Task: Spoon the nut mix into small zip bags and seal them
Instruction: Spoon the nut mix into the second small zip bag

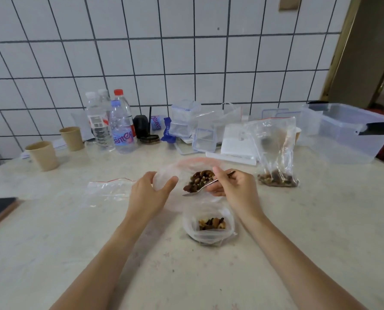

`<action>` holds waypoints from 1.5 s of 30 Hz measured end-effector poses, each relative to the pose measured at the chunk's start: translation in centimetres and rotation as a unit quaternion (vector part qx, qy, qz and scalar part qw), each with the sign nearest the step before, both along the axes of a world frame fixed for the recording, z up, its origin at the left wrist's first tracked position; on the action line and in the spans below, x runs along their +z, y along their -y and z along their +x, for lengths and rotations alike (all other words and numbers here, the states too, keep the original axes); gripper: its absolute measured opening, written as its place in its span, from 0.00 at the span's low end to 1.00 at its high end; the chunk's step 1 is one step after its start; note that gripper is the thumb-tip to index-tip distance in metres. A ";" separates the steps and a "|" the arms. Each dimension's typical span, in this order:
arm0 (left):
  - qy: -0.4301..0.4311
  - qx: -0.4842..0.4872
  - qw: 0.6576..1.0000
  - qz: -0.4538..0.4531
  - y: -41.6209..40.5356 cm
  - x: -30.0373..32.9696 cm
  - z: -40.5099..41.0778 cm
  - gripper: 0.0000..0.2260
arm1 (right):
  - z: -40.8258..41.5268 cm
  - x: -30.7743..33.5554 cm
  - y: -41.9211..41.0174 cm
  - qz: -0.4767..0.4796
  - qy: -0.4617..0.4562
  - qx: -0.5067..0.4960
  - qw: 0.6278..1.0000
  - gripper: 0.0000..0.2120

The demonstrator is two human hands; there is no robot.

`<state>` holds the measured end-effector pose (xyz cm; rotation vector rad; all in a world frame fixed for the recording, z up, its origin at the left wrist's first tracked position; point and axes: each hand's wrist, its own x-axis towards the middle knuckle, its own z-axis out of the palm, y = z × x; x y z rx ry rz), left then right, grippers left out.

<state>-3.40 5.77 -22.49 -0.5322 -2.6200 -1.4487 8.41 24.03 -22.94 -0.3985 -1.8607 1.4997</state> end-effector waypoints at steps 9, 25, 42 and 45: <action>0.090 -0.078 0.987 0.107 -0.4 0.5 0.6 0.03 | 0.1 -0.5 -0.1 -0.082 -0.028 -0.037 0.996 0.17; 0.211 -0.120 0.934 0.263 -0.7 1.3 1.4 0.09 | -0.2 -0.9 0.2 0.056 0.005 -0.067 0.996 0.11; 0.151 -0.108 0.940 0.285 -1.0 0.9 1.9 0.08 | -0.8 -1.0 -0.6 -0.004 0.059 -0.008 0.998 0.09; 0.141 -0.135 0.941 0.278 -1.2 1.0 2.2 0.09 | -0.9 -0.8 0.0 0.029 0.071 -0.015 0.997 0.11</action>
